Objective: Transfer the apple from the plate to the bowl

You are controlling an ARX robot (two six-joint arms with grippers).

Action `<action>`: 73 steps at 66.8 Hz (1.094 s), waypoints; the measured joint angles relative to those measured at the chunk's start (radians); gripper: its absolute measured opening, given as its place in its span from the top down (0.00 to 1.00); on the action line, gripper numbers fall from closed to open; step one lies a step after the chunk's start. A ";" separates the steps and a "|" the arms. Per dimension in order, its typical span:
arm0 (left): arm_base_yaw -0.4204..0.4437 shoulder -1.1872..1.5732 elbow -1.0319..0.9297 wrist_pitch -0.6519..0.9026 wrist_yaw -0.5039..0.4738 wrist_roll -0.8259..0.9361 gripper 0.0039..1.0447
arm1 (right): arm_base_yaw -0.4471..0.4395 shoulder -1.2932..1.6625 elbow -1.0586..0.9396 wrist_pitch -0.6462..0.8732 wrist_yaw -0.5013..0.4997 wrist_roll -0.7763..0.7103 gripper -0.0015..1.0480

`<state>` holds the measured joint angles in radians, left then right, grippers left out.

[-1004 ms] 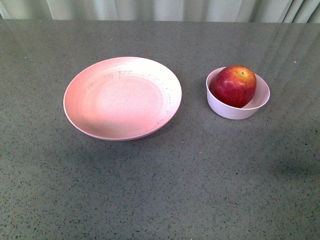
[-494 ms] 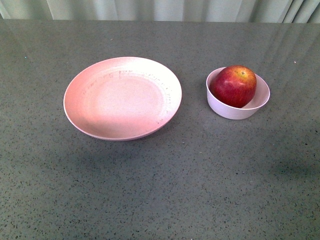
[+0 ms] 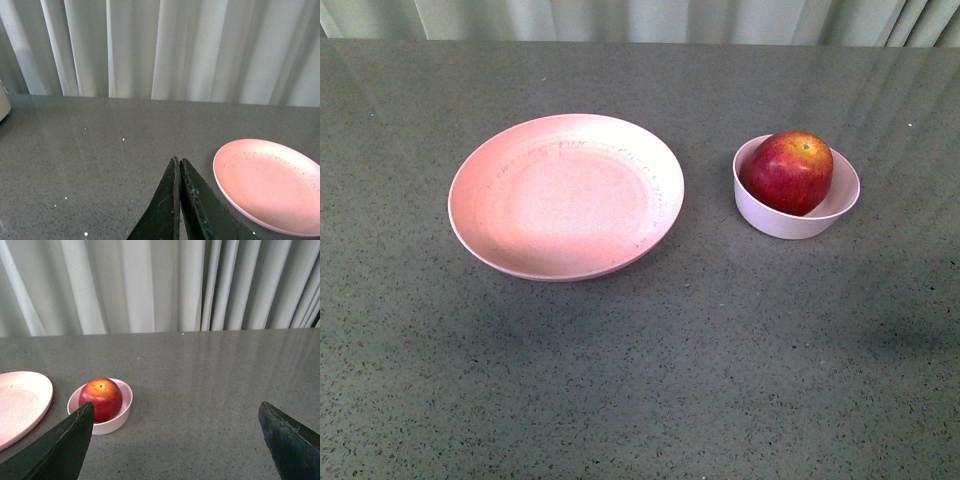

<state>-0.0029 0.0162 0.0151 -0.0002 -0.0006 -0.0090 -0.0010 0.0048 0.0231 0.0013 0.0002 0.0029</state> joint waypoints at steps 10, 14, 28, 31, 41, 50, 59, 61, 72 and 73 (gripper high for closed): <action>0.000 -0.001 0.000 0.000 0.000 0.000 0.99 | 0.000 0.000 0.000 0.000 0.000 0.000 0.09; 0.000 -0.001 0.000 0.000 0.001 0.000 0.89 | 0.000 0.000 0.000 0.000 0.000 0.000 0.09; 0.000 -0.001 0.000 0.000 0.000 0.000 0.53 | 0.000 0.000 0.000 0.000 0.000 0.000 0.09; 0.000 -0.001 0.000 0.000 0.000 0.000 0.45 | 0.000 0.000 0.000 0.000 0.000 0.000 0.09; 0.000 -0.001 0.000 0.000 0.000 0.000 0.17 | 0.000 0.000 0.000 0.000 0.000 0.000 0.09; 0.000 -0.001 0.000 0.000 0.000 0.002 0.08 | 0.000 0.000 0.000 0.000 0.000 0.000 0.09; 0.000 -0.001 0.000 0.000 0.000 0.002 0.08 | 0.000 0.000 0.000 0.000 0.000 0.000 0.09; 0.000 -0.001 0.000 0.000 0.000 0.002 0.08 | 0.000 0.000 0.000 0.000 0.000 0.000 0.09; 0.000 -0.001 0.000 0.000 0.000 0.002 0.08 | 0.000 0.000 0.000 0.000 0.000 0.000 0.09; 0.000 -0.001 0.000 0.000 0.000 0.002 0.08 | 0.000 0.000 0.000 0.000 0.000 0.000 0.09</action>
<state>-0.0029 0.0151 0.0151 -0.0002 -0.0002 -0.0071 -0.0010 0.0048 0.0231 0.0013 0.0002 0.0029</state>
